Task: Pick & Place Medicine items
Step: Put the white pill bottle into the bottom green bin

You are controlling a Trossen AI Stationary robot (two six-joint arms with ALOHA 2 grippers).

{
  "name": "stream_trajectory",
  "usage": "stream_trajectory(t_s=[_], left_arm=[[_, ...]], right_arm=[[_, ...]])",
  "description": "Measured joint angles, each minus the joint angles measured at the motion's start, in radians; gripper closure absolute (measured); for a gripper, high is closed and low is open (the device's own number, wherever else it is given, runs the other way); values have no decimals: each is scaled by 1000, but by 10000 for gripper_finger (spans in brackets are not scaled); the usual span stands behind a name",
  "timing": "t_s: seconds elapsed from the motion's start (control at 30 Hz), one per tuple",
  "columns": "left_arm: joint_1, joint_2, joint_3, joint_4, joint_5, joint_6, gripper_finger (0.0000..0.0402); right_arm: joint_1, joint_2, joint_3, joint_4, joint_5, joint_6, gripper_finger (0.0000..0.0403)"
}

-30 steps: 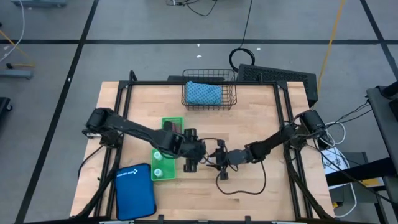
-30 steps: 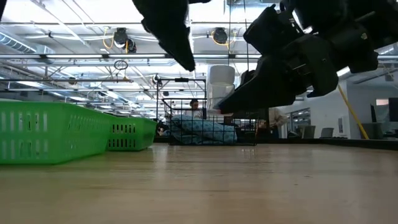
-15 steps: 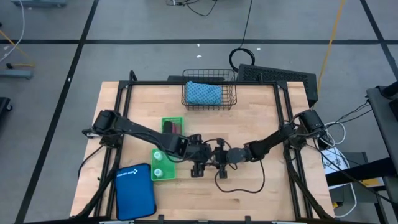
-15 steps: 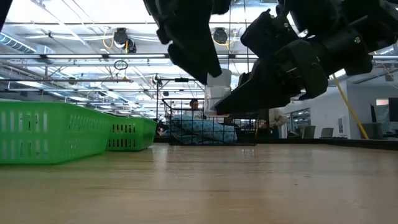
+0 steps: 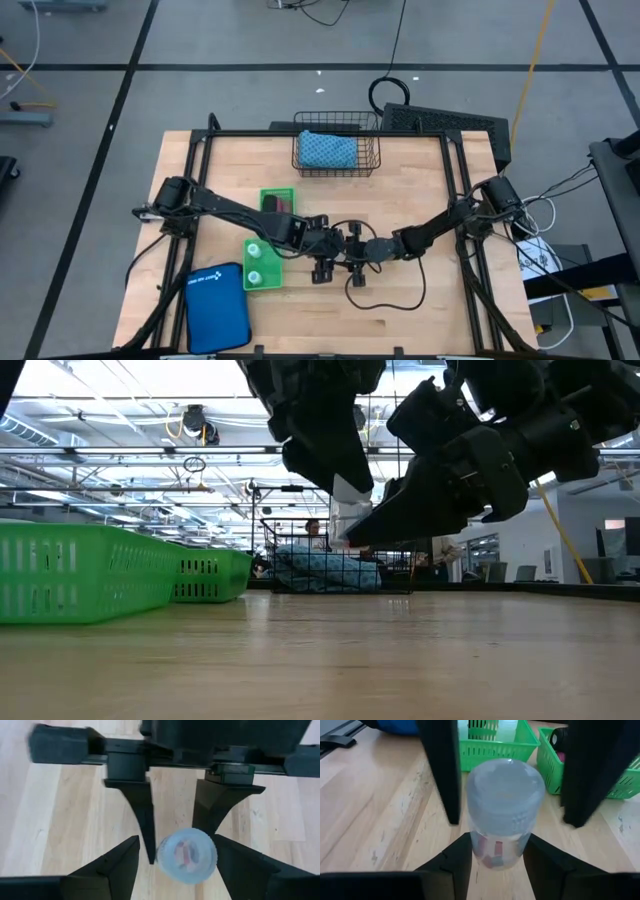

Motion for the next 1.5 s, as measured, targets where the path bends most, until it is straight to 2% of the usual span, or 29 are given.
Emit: stream_trajectory(t_s=[0.23, 0.5, 0.63, 0.77, 1.0, 1.07, 1.1, 1.17, 1.23, 1.33, 1.5], left_arm=[[4, 16, 0, 4, 11, 7, 187], [4, 22, 0, 14, 8, 15, 260], [4, 14, 0, 0, 11, 13, 260], [0, -45, -1, -86, 3, -38, 260], [-64, -171, -1, -212, -115, -121, 260], [-88, -201, -1, -278, -180, -155, 261], [-102, -212, -1, -303, -215, -179, 261], [-125, -224, -1, -359, -274, -242, 261], [-148, -239, -2, -425, -301, -305, 261], [-188, -260, -3, -478, -345, -389, 261], [-256, -286, -65, -520, -373, -554, 261]], right_arm=[[0, 0, 0, -2, -5, 0, 258], [0, 0, 0, -7, -26, 10, 253], [0, 0, 0, -4, -26, 32, 251], [0, -3, 2, 15, -24, 60, 250], [0, -37, -4, -9, -29, 63, 237], [2, -48, -10, -14, -60, 66, 234], [4, -50, -20, -78, -69, 72, 233], [4, -67, -25, -56, -71, 77, 233], [1, -108, -29, -10, -69, 86, 234], [2, -138, -61, -33, -76, 91, 238], [1, -200, -100, -6, -71, 107, 243]])
